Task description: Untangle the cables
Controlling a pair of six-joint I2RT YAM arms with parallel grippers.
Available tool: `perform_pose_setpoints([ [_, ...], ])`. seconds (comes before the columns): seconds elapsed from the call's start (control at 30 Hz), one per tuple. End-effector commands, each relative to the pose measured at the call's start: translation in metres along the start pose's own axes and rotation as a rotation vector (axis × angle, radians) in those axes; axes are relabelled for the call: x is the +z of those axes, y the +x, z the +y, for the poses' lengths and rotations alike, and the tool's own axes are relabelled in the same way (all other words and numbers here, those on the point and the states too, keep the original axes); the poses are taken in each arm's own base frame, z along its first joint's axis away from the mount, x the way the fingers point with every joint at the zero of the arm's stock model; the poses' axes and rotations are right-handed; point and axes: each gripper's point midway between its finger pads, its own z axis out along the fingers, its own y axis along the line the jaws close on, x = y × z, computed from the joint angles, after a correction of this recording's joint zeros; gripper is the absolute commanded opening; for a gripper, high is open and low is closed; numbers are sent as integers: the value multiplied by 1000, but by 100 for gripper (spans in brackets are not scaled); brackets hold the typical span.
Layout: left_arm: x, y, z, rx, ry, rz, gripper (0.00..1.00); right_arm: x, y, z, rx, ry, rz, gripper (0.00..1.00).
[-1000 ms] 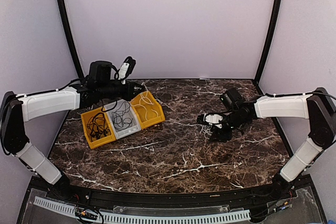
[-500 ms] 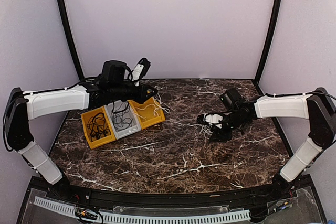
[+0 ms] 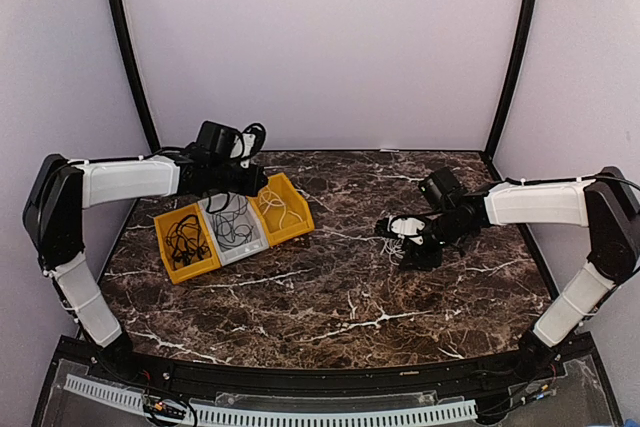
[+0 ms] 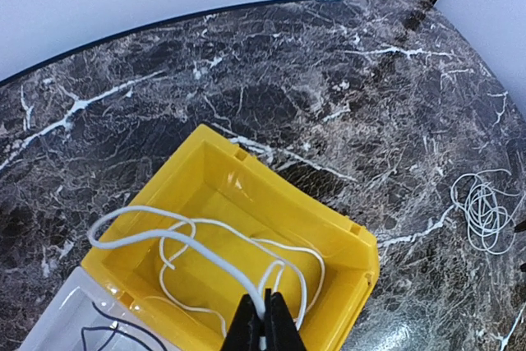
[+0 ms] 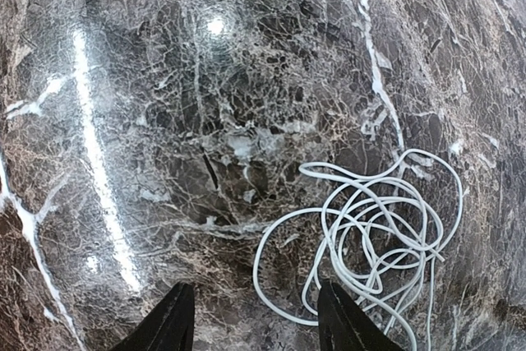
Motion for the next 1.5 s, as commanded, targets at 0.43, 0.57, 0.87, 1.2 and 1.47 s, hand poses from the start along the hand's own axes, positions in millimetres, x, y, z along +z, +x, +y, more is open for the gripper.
perform_pose_setpoints([
  [0.43, 26, 31, -52, 87, 193, 128, 0, 1, 0, -1, -5, 4, -7, 53],
  [0.57, 11, 22, -82, 153, 249, 116, 0, 1, 1, -1, -3, 5, -2, 53],
  [0.87, -10, 10, -61, 7, 232, 119, 0, 4, 2, -1, 0, -1, 3, 53],
  [1.2, 26, 8, -5, -173, 185, 179, 0, 2, 3, -2, -3, 8, 6, 53],
  [1.47, 49, 2, -1, -206, 167, 202, 0, 1, 3, -3, -2, 16, 6, 53],
])
